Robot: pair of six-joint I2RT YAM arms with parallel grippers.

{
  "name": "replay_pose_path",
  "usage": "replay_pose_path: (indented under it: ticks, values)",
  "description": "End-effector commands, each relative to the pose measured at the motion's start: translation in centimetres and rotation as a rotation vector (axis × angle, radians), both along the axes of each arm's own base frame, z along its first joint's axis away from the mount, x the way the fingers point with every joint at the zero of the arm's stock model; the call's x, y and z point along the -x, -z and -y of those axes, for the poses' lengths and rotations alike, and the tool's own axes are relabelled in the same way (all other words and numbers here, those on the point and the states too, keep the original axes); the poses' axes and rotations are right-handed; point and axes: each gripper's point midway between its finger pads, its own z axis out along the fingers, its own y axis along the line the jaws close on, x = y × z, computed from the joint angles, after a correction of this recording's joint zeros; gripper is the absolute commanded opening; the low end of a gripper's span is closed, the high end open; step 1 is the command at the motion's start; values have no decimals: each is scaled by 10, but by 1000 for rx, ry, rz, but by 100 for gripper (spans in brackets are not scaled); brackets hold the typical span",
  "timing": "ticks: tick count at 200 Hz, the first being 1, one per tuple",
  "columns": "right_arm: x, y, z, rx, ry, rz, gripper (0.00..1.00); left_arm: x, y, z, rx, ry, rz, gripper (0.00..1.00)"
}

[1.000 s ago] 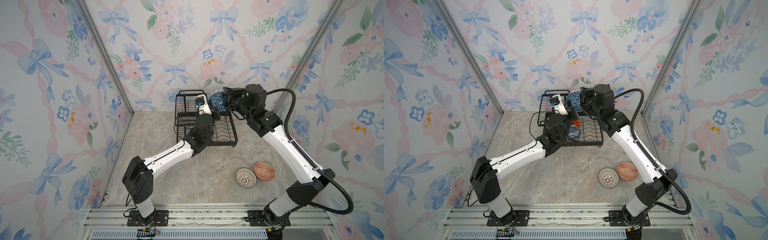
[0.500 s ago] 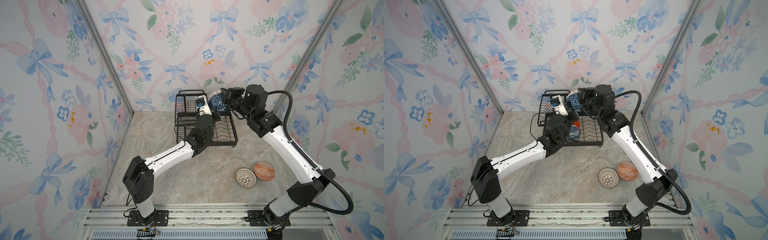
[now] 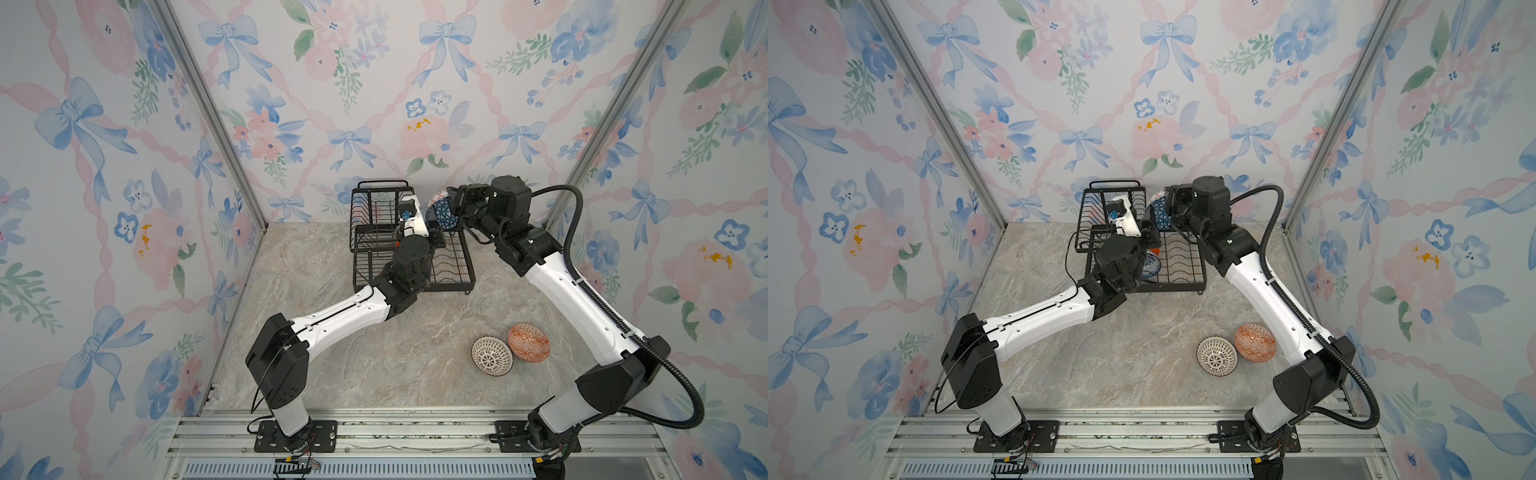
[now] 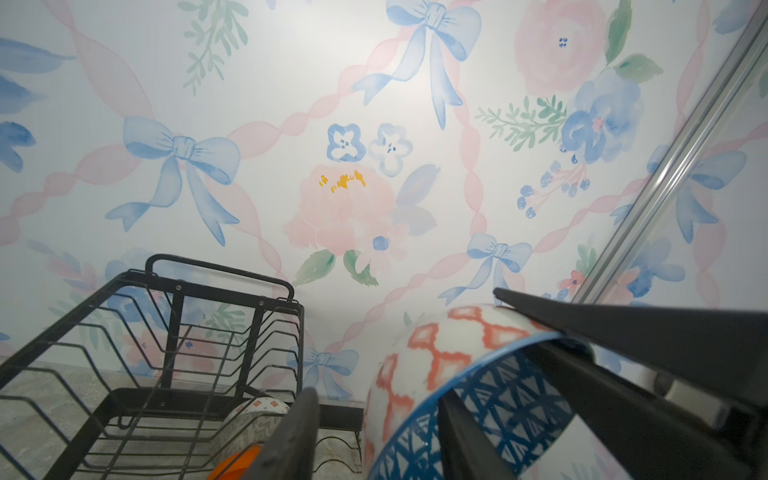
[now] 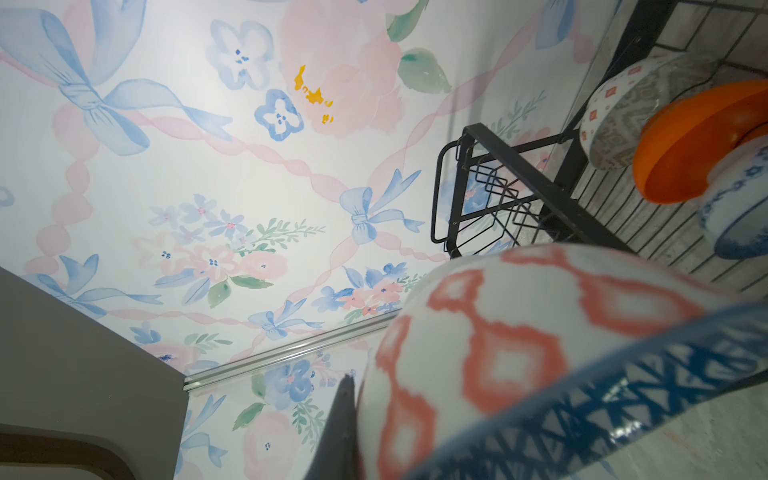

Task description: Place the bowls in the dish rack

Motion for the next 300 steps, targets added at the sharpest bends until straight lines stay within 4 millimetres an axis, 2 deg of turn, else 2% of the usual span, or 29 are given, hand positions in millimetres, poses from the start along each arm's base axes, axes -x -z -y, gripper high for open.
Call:
replay_pose_path:
  ticks: [1, 18, 21, 51, 98, 125, 156, 185, 212, 221, 226, 242, 264, 300]
  values:
    - [3, -24, 12, -20, 27, 89, 0, 14, -17, -14, 12, 2, 23, 75]
    - [2, -20, 17, -8, 35, 90, 0, 24, -13, -22, 4, 6, 7, 97]
    - [1, -19, 17, -6, 37, 90, 0, 26, -11, -24, 1, 7, 1, 98]
    - [1, -9, 31, 27, 63, 87, 0, 46, 6, -39, -11, 34, -59, 98]
    - [8, 16, 53, 126, 86, 82, 0, 73, 20, -59, -63, 93, -178, 98]
    - [8, 29, 63, 220, 77, 87, 0, 76, 25, -50, -165, 160, -253, 98]
    - [0, 38, 72, 308, 68, 113, 0, 77, 20, -35, -241, 241, -239, 98]
    - [-24, 46, 72, 346, 21, 152, 0, 63, 19, -26, -308, 257, -225, 98]
    - [-55, 58, 66, 349, -33, 192, 0, 37, 24, -19, -364, 254, -228, 98]
    - [-64, 56, 62, 341, -53, 224, 0, 28, 23, -15, -377, 264, -223, 98]
    - [-75, 68, 58, 343, -72, 215, 0, 23, 25, -13, -390, 266, -224, 98]
    - [-93, 78, 48, 333, -111, 235, 0, 7, 27, -7, -414, 280, -222, 98]
    - [-111, 88, 37, 360, -158, 266, 0, -14, 26, -11, -398, 242, -228, 98]
    - [-132, 108, 30, 395, -199, 310, 0, -34, 29, 1, -487, 224, -206, 98]
